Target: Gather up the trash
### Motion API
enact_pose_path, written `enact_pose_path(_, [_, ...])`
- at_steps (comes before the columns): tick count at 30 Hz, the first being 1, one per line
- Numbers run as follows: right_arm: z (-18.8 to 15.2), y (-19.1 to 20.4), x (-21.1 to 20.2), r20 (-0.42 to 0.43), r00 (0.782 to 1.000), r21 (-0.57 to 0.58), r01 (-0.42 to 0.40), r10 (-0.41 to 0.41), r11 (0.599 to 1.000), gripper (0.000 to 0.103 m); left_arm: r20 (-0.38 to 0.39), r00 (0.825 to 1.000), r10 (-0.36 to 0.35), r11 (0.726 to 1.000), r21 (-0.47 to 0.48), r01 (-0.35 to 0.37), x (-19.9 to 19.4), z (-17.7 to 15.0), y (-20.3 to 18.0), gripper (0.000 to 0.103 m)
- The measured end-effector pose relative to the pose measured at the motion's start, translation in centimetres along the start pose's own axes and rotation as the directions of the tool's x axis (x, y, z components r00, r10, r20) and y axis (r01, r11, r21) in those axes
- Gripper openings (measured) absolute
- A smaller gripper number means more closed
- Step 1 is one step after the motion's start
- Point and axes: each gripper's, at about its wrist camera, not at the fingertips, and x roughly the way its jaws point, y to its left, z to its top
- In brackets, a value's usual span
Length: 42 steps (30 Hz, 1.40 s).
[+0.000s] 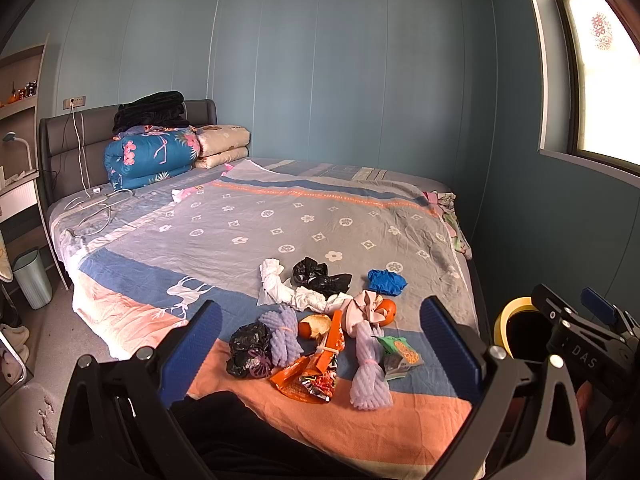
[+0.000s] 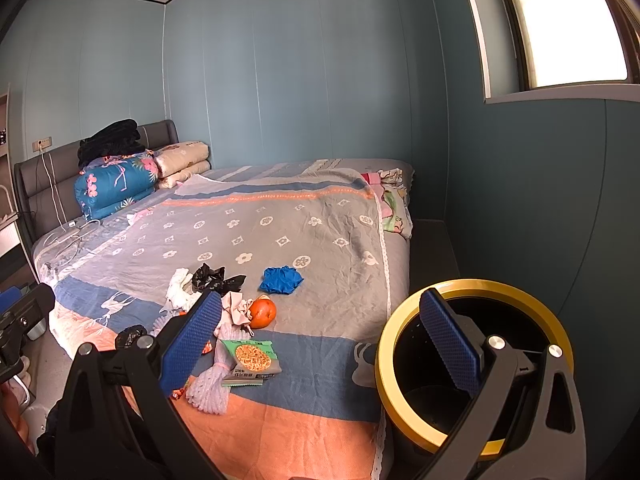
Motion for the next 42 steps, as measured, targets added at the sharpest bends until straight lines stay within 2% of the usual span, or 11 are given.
enact_pose_path(42, [-0.02, 0.03, 0.29, -0.011, 1.000, 0.002, 0.001, -0.001, 1.000, 0.095, -0.009, 1.000, -0.001, 1.000, -0.001, 0.001, 0.10, -0.77, 0.13, 0.096])
